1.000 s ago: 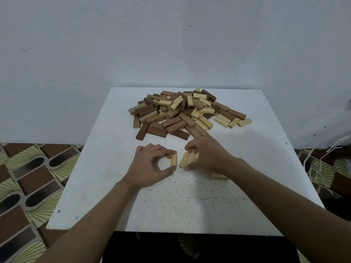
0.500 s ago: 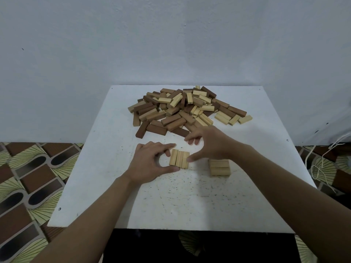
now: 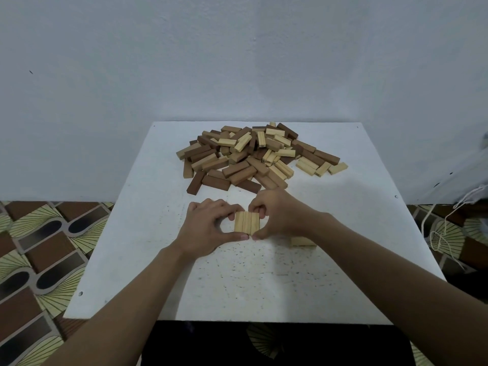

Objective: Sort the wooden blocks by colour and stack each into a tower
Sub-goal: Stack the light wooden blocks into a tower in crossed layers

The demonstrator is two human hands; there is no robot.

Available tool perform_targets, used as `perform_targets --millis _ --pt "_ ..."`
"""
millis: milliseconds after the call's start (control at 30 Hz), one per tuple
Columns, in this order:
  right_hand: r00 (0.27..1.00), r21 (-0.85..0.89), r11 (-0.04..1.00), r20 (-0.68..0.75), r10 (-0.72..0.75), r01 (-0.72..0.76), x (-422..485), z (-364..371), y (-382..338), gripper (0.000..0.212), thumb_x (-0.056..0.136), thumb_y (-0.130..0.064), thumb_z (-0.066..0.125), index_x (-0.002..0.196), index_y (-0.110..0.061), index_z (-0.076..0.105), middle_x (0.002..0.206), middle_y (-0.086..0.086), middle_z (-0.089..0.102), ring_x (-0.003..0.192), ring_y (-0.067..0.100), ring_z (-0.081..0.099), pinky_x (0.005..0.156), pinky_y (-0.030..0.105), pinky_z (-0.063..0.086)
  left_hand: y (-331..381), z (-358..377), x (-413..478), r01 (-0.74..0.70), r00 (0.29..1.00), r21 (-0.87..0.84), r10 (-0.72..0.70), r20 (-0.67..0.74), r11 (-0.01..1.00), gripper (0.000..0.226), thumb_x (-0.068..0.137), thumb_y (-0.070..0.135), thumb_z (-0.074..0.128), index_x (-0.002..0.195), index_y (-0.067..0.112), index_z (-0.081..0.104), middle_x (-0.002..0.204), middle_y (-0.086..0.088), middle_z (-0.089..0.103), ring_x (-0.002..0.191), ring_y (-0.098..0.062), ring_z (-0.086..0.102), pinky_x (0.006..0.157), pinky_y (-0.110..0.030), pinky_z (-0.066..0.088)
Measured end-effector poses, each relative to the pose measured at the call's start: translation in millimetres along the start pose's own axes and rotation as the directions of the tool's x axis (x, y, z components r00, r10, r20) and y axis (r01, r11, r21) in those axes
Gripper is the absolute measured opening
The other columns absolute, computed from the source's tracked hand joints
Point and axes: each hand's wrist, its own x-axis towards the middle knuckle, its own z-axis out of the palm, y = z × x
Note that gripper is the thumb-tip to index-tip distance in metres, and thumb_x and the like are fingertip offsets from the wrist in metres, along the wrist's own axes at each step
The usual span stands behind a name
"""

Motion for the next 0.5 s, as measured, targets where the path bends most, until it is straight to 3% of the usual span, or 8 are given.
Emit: perform_targets --millis 133,300,500 --pt "1.000 -0.006 1.000 0.007 -0.023 0.023 2.5 -0.6 0.2 0.045 0.065 -0.039 0.089 0.101 -0.018 0.072 0.093 -0.004 0.060 0.083 0.012 0.053 0.073 0.037 0.053 3.1 -0.4 -1.7 -0.002 1.000 0.022 0.002 -0.008 1.000 0.063 0.068 0.087 0.060 0.115 0.045 0.062 0.091 0.024 0.053 0.095 -0.001 0.048 0.085 -0.036 0.030" --pt "0.999 0.032 0.999 0.027 -0.019 0.018 0.0 -1.8 3.7 0.063 0.062 -0.046 0.092 0.114 -0.020 0.070 0.100 -0.009 0.060 0.088 0.008 0.054 0.073 0.025 0.053 5.6 -1.0 -3.4 0.008 1.000 0.003 -0.008 -0.019 1.000 0.065 0.066 0.084 0.065 0.114 0.040 0.063 0.092 0.019 0.055 0.094 -0.006 0.051 0.087 -0.038 0.032" --pt "0.999 0.028 0.999 0.016 -0.047 0.046 -0.3 -2.1 3.6 0.054 0.066 -0.044 0.090 0.109 -0.016 0.073 0.096 -0.004 0.062 0.085 0.012 0.055 0.074 0.032 0.055 6.0 -1.7 -3.9 0.001 1.000 0.004 -0.001 -0.012 1.000 0.064 0.068 0.084 0.065 0.115 0.040 0.063 0.093 0.020 0.055 0.095 -0.005 0.050 0.086 -0.037 0.032"
